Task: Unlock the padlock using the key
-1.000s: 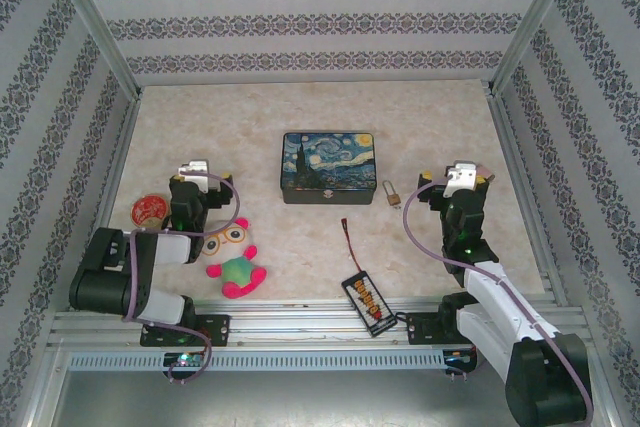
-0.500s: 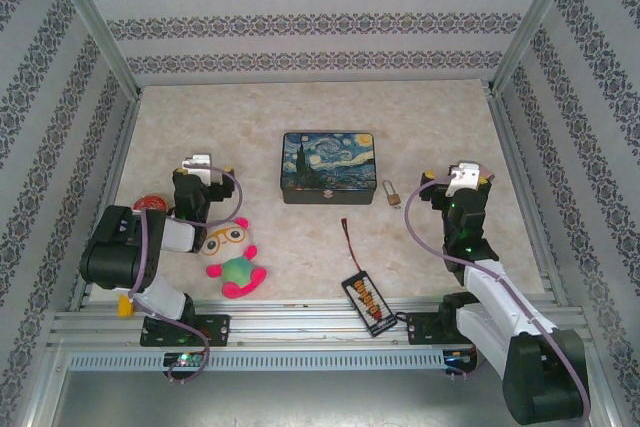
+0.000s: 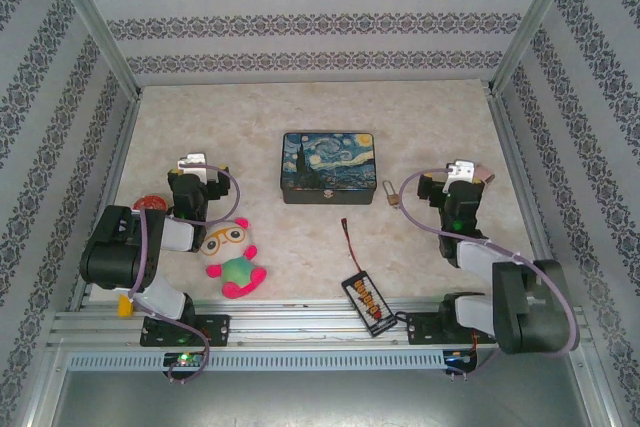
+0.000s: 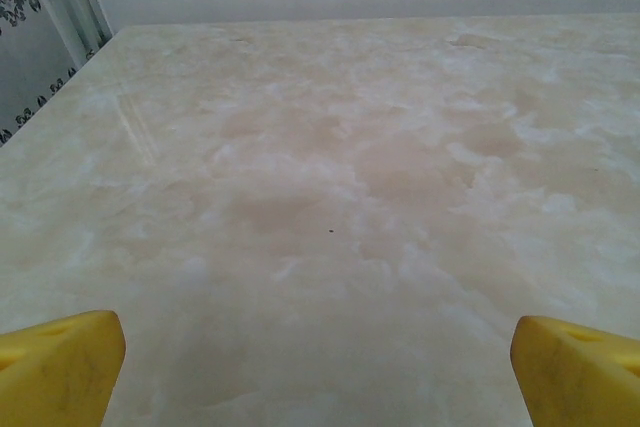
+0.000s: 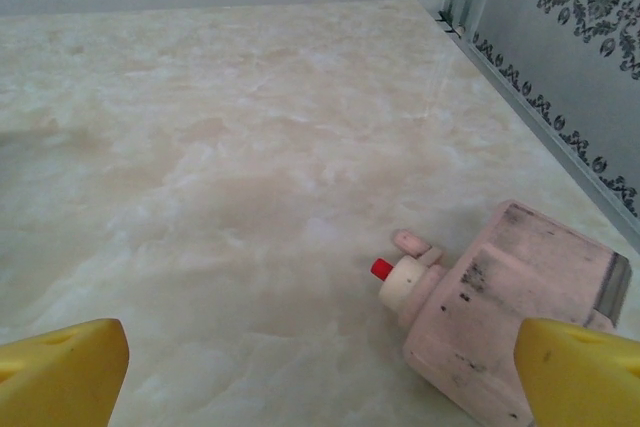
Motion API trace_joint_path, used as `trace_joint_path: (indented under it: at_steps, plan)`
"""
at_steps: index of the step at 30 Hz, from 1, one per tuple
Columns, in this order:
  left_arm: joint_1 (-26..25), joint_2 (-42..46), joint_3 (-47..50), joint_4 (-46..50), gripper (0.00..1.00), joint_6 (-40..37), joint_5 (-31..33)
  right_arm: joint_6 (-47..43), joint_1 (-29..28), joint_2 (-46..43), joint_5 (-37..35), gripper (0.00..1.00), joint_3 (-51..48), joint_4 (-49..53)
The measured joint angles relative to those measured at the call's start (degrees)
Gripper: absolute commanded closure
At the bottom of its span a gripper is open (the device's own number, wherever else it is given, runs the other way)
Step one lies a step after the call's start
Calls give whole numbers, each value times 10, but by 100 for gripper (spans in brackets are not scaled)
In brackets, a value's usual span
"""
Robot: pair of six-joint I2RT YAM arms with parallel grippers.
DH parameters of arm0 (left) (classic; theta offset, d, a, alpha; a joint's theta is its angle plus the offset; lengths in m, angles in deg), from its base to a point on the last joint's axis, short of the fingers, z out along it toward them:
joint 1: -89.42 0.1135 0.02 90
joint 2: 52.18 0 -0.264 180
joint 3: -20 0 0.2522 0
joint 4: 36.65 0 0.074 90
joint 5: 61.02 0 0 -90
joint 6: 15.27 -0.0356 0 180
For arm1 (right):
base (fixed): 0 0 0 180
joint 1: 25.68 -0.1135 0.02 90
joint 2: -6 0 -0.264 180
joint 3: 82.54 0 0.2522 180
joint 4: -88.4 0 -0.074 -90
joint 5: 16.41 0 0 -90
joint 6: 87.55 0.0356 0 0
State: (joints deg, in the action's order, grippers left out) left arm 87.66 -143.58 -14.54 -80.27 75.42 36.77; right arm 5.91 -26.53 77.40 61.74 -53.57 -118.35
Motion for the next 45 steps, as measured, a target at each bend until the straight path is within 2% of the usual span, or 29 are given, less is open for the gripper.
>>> trace_joint_path:
  at_steps: [14,20,26,34,45]
  plan:
    - [0,0,0,0,1,0,0,11,0,102,15,2,13,-125]
    - [0,0,0,0,1,0,-1,8,4,152,49,2,-4,-205]
    - [0,0,0,0,1,0,-3,7,8,163,75,2,-10,-228]
    - [0,0,0,0,1,0,-3,9,16,163,90,2,18,-196]
    - [0,0,0,2,1,0,-3,-20,22,163,215,2,50,-156]
